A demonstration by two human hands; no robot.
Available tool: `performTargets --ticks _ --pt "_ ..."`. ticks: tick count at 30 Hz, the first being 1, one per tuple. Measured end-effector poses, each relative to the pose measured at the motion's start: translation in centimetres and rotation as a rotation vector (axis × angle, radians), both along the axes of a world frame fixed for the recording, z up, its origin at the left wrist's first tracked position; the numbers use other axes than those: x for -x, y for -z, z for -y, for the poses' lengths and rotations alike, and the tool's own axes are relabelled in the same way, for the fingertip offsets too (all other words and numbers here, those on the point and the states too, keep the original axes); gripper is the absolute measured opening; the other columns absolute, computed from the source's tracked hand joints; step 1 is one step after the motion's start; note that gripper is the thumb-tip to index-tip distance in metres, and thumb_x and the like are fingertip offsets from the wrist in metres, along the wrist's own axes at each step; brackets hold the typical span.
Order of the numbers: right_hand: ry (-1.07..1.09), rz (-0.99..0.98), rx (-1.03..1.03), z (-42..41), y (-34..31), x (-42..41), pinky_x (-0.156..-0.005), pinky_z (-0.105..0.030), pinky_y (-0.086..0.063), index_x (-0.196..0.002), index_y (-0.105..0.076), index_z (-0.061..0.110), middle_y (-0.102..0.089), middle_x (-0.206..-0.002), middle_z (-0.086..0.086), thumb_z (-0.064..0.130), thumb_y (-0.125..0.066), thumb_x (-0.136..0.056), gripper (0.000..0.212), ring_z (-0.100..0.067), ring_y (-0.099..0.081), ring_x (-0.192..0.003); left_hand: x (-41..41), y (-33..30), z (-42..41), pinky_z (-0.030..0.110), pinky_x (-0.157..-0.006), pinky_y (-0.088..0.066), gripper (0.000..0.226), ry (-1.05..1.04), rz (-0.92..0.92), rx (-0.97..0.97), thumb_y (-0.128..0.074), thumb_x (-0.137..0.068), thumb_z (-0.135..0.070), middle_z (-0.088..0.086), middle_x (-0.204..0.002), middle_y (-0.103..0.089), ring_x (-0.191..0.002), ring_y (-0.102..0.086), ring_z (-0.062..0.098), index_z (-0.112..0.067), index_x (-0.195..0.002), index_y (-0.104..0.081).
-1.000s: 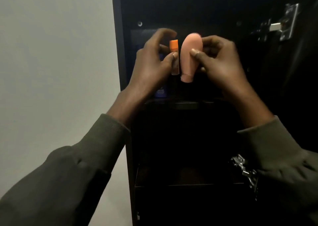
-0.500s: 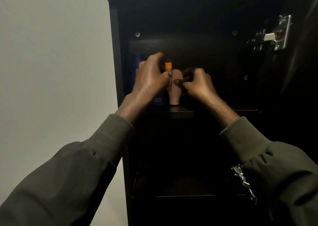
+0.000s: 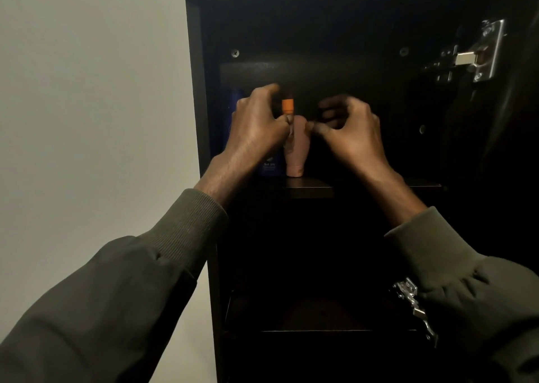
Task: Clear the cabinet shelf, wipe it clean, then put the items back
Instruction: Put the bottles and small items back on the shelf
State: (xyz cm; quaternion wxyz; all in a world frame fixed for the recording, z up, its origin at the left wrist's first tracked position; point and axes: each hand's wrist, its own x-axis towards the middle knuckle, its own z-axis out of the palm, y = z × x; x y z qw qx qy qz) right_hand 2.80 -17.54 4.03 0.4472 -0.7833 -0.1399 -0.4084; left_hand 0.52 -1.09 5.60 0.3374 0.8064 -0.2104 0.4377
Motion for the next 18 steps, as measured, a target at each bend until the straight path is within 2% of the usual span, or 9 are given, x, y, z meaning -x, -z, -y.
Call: performTargets --ticks 2,4,6,12,16,18 --pt "-0.064 0.068 -0.015 0.4 -0.4 0.9 -0.074 -0.016 -0.054 -0.116 -0.065 0.025 -0.068 -0.101 0.009 0.027 -0.077 -0.081 0.038 -0.001 -0.065 -0.089 0.0 0.0 0.2 0.024 -0.082 -0.055 0.023 0.014 0.012 0.002 -0.065 -0.086 -0.016 -0.009 -0.099 -0.068 -0.094 -0.063 0.002 -0.021 -0.109 -0.065" --pt "-0.204 0.013 0.023 0.8 -0.8 1.6 -0.079 -0.028 -0.059 -0.114 -0.067 0.026 -0.073 -0.095 0.006 0.029 -0.079 -0.078 0.038 -0.003 -0.070 -0.088 0.1 -0.1 0.5 0.015 -0.078 -0.051 0.021 0.040 0.016 0.007 -0.066 -0.086 -0.018 -0.011 -0.096 -0.069 -0.092 -0.063 -0.001 -0.022 -0.107 -0.067" --pt "-0.313 -0.069 0.070 1.0 -1.0 1.9 -0.082 -0.036 -0.060 -0.113 -0.068 0.027 -0.075 -0.095 0.004 0.030 -0.082 -0.075 0.041 -0.006 -0.072 -0.089 0.3 -0.3 0.9 0.011 -0.074 -0.049 0.018 0.063 0.028 0.016 -0.067 -0.085 -0.022 -0.011 -0.093 -0.070 -0.091 -0.064 -0.002 -0.023 -0.103 -0.070" --pt "-0.275 -0.116 0.062 1.5 -1.2 2.2 -0.078 -0.036 -0.061 -0.115 -0.065 0.026 -0.074 -0.095 0.003 0.032 -0.083 -0.075 0.044 -0.006 -0.072 -0.088 0.3 -0.4 1.8 0.007 -0.075 -0.050 0.029 0.163 0.006 0.025 -0.070 -0.084 -0.015 -0.008 -0.102 -0.070 -0.095 -0.063 -0.002 -0.019 -0.113 -0.068" --pt "-0.224 -0.146 0.087 1.9 -1.0 2.6 -0.080 -0.036 -0.060 -0.116 -0.063 0.027 -0.072 -0.096 0.005 0.026 -0.083 -0.075 0.045 -0.005 -0.071 -0.090 -0.2 0.0 2.1 0.022 -0.075 -0.060 0.032 0.274 -0.078 0.095 -0.071 -0.084 -0.010 -0.001 -0.105 -0.072 -0.097 -0.068 0.005 -0.015 -0.115 -0.064" --pt "-0.206 -0.168 0.060 2.0 -0.9 2.6 -0.078 -0.034 -0.061 -0.119 -0.061 0.025 -0.073 -0.095 0.004 0.022 -0.082 -0.076 0.047 -0.006 -0.071 -0.087 -0.3 0.4 2.2 0.023 -0.075 -0.060 0.031 0.278 -0.070 0.090 -0.071 -0.085 -0.010 0.000 -0.107 -0.071 -0.099 -0.068 0.006 -0.013 -0.115 -0.065"
